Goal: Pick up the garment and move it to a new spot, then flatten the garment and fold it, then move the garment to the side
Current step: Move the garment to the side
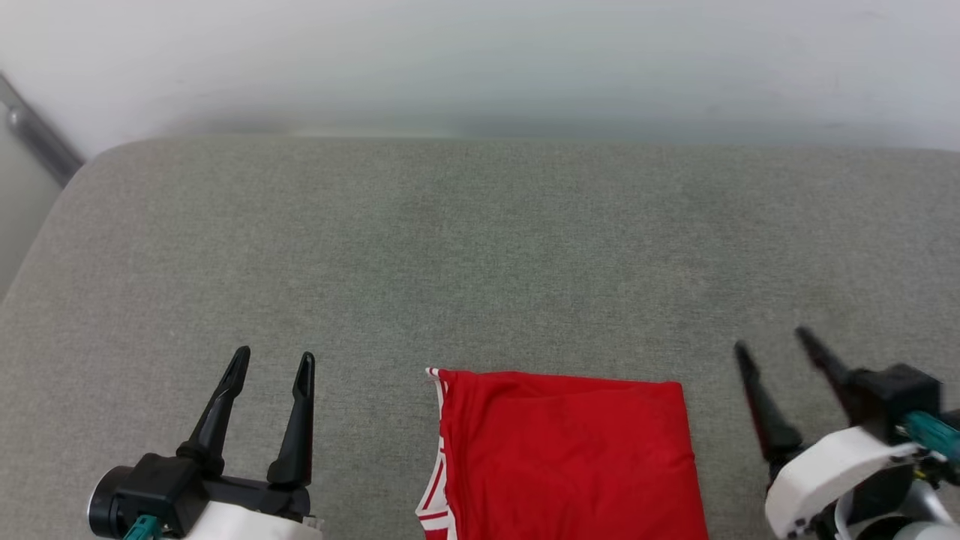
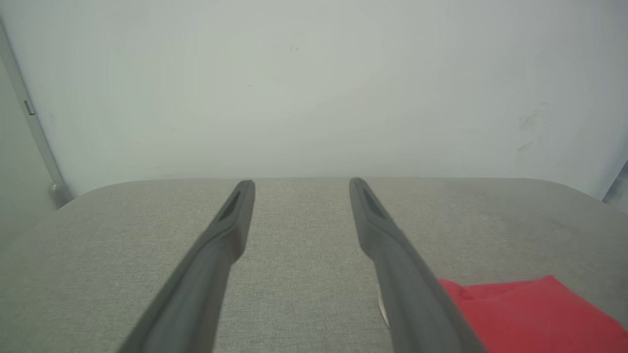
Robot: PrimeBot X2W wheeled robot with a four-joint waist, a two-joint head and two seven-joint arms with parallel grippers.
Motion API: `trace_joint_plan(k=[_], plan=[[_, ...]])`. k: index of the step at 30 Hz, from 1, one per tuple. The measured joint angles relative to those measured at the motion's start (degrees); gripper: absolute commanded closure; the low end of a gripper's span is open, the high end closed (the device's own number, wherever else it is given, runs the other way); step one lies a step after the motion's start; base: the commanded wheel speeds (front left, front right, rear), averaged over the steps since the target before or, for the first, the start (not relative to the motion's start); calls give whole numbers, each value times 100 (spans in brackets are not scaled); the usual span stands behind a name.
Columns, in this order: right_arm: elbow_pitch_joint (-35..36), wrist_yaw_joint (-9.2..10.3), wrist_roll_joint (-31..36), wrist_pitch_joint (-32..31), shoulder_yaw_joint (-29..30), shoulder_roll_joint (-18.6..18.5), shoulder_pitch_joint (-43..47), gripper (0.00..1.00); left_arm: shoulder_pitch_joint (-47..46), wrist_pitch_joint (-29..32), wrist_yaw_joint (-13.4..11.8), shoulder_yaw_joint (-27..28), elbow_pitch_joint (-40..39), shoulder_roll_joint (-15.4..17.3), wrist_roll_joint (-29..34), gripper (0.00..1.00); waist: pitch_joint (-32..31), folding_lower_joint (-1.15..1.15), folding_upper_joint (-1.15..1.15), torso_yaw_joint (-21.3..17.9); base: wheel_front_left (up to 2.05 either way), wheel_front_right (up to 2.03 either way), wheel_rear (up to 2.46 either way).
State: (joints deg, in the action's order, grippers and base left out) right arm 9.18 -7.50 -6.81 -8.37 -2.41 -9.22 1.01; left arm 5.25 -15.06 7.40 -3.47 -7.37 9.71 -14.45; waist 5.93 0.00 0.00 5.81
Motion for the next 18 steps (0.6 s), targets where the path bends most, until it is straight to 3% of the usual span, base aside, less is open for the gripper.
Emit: trace_joint_plan(k=[4, 9, 14, 18], plan=[[181, -3, -457, -1809, -397, -388, 149, 0, -64, -1, 0, -43, 4, -31, -24, 0, 95, 0, 0, 62, 0, 0, 0], [556, 0, -801, -3529, -357, -342, 94, 0, -150, 0, 0, -157, 14, -52, -34, 0, 250, 0, 0, 169, 0, 0, 0], [487, 0, -766, -4566, -315, -193, -47, 0, -333, 0, 0, -309, 59, -55, -49, 0, 422, 0, 0, 352, 0, 0, 0], [202, 0, -565, -4931, -297, -67, -82, 0, -476, 0, 0, -400, 45, -54, -46, 0, 547, 0, 0, 541, 0, 0, 0]])
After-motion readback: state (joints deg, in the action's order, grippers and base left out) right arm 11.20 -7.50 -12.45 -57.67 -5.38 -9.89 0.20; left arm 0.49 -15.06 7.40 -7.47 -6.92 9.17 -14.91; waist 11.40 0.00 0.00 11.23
